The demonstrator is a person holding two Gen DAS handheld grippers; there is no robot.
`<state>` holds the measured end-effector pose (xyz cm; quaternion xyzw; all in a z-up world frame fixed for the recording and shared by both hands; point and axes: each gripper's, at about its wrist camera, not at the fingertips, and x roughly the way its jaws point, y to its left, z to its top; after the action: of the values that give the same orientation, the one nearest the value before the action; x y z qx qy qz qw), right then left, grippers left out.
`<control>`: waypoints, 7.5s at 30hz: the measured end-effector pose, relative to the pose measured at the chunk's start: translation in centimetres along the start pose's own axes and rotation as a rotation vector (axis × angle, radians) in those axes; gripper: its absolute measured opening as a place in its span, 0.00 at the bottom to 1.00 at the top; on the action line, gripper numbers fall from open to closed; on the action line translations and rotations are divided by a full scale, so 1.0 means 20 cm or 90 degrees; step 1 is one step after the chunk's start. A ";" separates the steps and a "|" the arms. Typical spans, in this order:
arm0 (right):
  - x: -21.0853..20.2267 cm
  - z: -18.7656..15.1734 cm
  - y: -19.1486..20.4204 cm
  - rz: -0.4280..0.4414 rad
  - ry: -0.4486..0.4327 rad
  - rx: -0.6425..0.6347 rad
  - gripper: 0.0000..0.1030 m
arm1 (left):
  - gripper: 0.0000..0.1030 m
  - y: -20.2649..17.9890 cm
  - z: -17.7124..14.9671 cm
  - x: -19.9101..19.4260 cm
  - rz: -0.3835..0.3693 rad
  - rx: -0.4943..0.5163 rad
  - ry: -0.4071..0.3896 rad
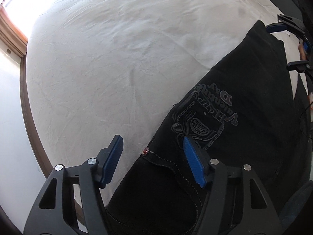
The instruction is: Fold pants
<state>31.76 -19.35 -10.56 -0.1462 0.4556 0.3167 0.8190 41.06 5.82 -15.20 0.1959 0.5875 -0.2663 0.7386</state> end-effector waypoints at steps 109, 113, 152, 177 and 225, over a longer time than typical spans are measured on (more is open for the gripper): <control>-0.21 -0.95 1.66 -0.130 0.066 -0.138 0.04 | 0.09 -1.50 -1.55 -0.36 0.121 0.288 -0.136; -0.21 -0.98 1.69 -0.140 0.072 -0.146 0.04 | 0.09 -1.51 -1.54 -0.37 0.113 0.293 -0.137; -0.19 -1.09 1.73 -0.161 0.081 -0.105 0.07 | 0.78 -1.39 -1.55 -0.57 0.067 0.274 -0.133; -0.19 -1.13 1.66 -0.142 0.039 -0.029 0.09 | 0.32 -1.65 -0.57 -0.01 -0.116 0.095 -0.097; 0.11 -0.39 -0.16 -0.314 0.194 0.495 0.47 | 0.32 -1.60 -0.65 0.05 -0.140 -0.004 -0.197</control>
<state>29.54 -25.00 -16.86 0.0225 0.6069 -0.1060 0.7874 11.45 -11.57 -18.48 0.0847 0.4854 -0.3709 0.7872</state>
